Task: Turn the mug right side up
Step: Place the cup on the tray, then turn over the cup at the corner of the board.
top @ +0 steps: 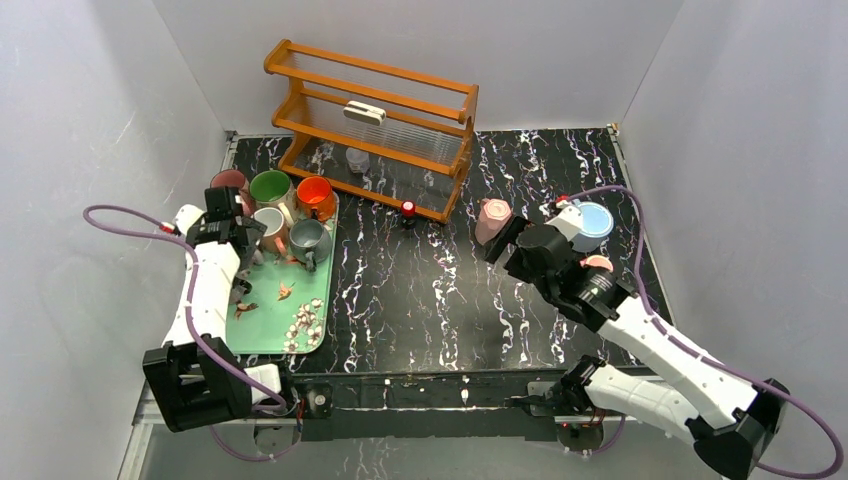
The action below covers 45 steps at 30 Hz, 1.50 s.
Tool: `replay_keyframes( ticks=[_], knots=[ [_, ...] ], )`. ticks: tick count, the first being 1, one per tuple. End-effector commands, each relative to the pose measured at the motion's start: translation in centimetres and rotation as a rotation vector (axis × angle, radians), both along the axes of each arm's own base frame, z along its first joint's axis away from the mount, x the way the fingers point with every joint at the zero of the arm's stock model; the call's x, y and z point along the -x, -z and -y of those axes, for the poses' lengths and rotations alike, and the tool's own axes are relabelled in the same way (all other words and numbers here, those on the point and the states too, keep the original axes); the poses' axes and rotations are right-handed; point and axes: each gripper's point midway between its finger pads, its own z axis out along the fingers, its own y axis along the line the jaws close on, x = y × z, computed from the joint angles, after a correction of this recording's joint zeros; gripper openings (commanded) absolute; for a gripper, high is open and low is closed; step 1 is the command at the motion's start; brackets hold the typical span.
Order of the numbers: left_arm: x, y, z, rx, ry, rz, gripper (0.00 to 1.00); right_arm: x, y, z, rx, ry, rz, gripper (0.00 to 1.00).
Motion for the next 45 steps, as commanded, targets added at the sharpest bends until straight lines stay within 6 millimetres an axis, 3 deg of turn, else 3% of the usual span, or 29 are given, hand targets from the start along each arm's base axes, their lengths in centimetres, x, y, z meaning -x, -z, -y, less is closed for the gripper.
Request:
replay_keyframes(
  ticks=[1,4,10,15,22,28,36,39,45],
  knots=[
    [-2.3,-3.9,1.6,-0.076,0.182,0.079,0.98,-1.4,-0.9,2.5,0.043,0.226,-0.025,0.99],
    [-4.1,-4.7,5.0,-0.085,0.377,0.122,0.98,-2.0,0.0,2.9,0.108,0.262,-0.057,0.99],
    [-5.8,-5.1,13.3,-0.022,0.827,0.203,0.98,-3.3,0.4,4.7,0.153,0.385,-0.08,0.99],
    [-5.0,-6.0,21.6,0.1,1.195,0.355,0.98,-4.4,2.0,6.5,0.161,0.445,-0.155,0.99],
    [-2.7,-6.2,27.3,0.235,1.468,0.425,0.98,-4.5,4.5,10.4,0.123,0.631,-0.316,0.99],
    [-1.1,-5.5,29.3,0.279,1.565,0.481,0.98,-4.0,6.1,13.5,0.122,0.824,-0.442,0.97],
    [-0.9,-5.5,28.8,0.244,1.553,0.491,0.98,-4.2,7.9,16.0,0.03,0.946,-0.475,0.84],
    [-0.9,-5.8,28.5,0.224,1.546,0.501,0.98,-4.0,8.4,17.2,0.003,1.002,-0.489,0.83],
    [-1.1,-5.8,28.5,0.222,1.538,0.497,0.98,-3.9,9.7,17.6,-0.028,1.06,-0.553,0.83]
  ],
)
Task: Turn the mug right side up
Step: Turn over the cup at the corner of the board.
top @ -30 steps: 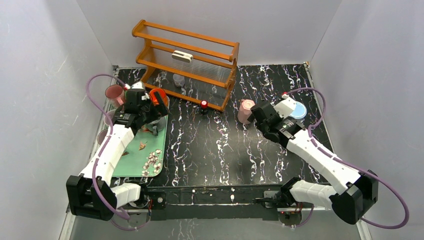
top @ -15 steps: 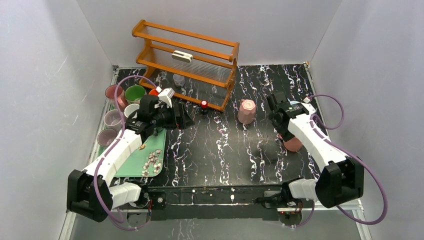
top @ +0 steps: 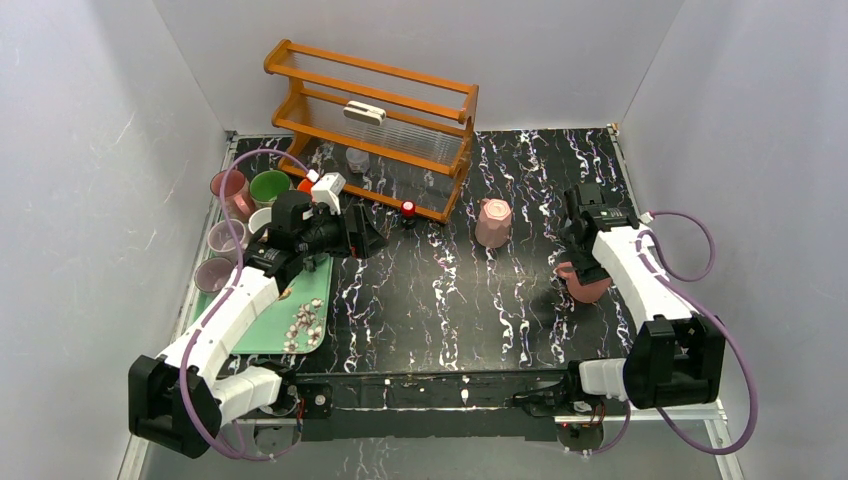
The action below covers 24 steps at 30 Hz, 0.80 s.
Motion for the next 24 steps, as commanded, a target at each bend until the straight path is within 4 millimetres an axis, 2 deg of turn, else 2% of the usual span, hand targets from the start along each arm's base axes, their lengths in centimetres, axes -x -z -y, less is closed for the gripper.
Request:
replay_keyframes(
  ticks=[1,7,15,20,24],
  knots=[
    [0.1,-0.1,-0.1,-0.006,0.005,0.017,0.98,0.0,0.9,0.1,-0.035,0.072,-0.019,0.83],
    [0.1,0.1,-0.3,-0.018,-0.009,0.018,0.98,0.4,1.9,0.4,-0.054,0.15,-0.088,0.81],
    [0.1,0.1,-0.5,-0.025,-0.014,0.017,0.98,1.4,4.2,0.7,-0.058,0.2,-0.149,0.76],
    [0.1,0.1,-0.6,-0.032,-0.018,0.021,0.98,2.2,4.1,1.2,-0.028,0.197,-0.152,0.65],
    [0.0,0.0,-0.6,-0.031,-0.022,0.022,0.98,3.5,4.0,1.6,-0.013,0.19,-0.16,0.64]
  ],
)
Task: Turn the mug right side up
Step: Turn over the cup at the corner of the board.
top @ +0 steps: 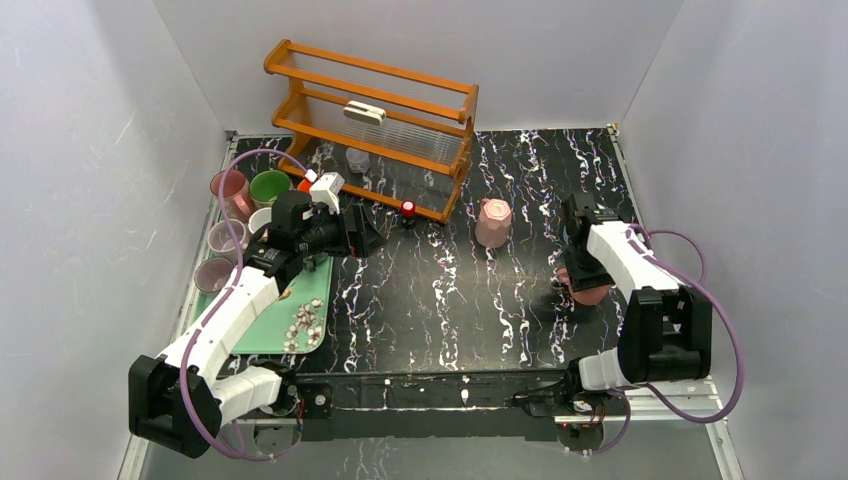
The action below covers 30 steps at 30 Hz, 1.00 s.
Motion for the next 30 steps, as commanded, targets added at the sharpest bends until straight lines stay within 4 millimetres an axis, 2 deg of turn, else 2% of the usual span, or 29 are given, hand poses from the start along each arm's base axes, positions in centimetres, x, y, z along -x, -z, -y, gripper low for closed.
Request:
replay_keyframes(
  ticks=[1,7,13,18,30],
  knots=[
    [0.4,-0.3,-0.2,-0.011,0.004,0.019,0.98,2.5,-0.4,1.1,0.044,0.024,-0.029,0.63],
    [0.4,-0.3,-0.4,-0.015,-0.004,0.022,0.98,4.0,-0.4,1.5,0.061,0.006,-0.036,0.57],
    [0.4,-0.3,-0.5,-0.019,-0.011,0.024,0.98,2.3,-0.9,1.7,0.086,-0.079,0.041,0.53],
    [0.4,-1.0,-0.6,-0.016,-0.012,0.041,0.98,2.0,-0.3,1.6,0.084,-0.109,0.02,0.53],
    [0.4,-0.6,-0.8,-0.025,-0.023,0.035,0.98,1.2,-0.1,1.8,0.108,-0.153,0.057,0.47]
  ],
)
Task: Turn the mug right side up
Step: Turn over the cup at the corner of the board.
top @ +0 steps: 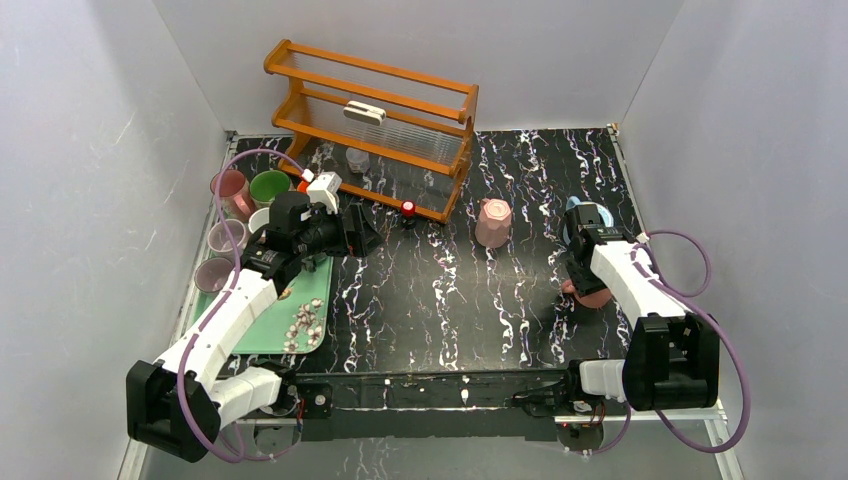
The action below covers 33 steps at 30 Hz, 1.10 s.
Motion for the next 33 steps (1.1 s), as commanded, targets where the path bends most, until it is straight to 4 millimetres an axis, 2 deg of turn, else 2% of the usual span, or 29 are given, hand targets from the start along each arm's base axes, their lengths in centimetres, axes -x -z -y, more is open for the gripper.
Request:
replay_keyframes(
  ticks=[1,8,13,18,26,33],
  knots=[
    [0.5,-0.2,-0.3,-0.014,0.001,0.017,0.98,-0.5,-0.4,0.9,0.044,-0.004,0.027,0.46],
    [0.4,-0.2,-0.5,-0.021,-0.007,0.021,0.98,-0.3,-0.3,0.9,0.052,-0.025,0.04,0.3],
    [0.4,-0.1,-0.8,-0.036,-0.019,0.02,0.98,-0.4,-1.2,0.5,0.034,-0.067,0.074,0.01],
    [0.3,0.0,-1.0,-0.045,-0.029,0.019,0.98,-1.0,-2.7,-0.3,0.014,-0.168,0.148,0.01],
    [0.2,-0.3,-1.1,-0.037,-0.057,0.007,0.97,-2.2,-7.7,-3.2,-0.073,-0.359,0.424,0.01],
    [0.8,-2.9,0.3,0.1,-0.045,-0.007,0.94,-2.6,-12.2,-7.9,-0.24,-0.564,0.667,0.01]
  ],
)
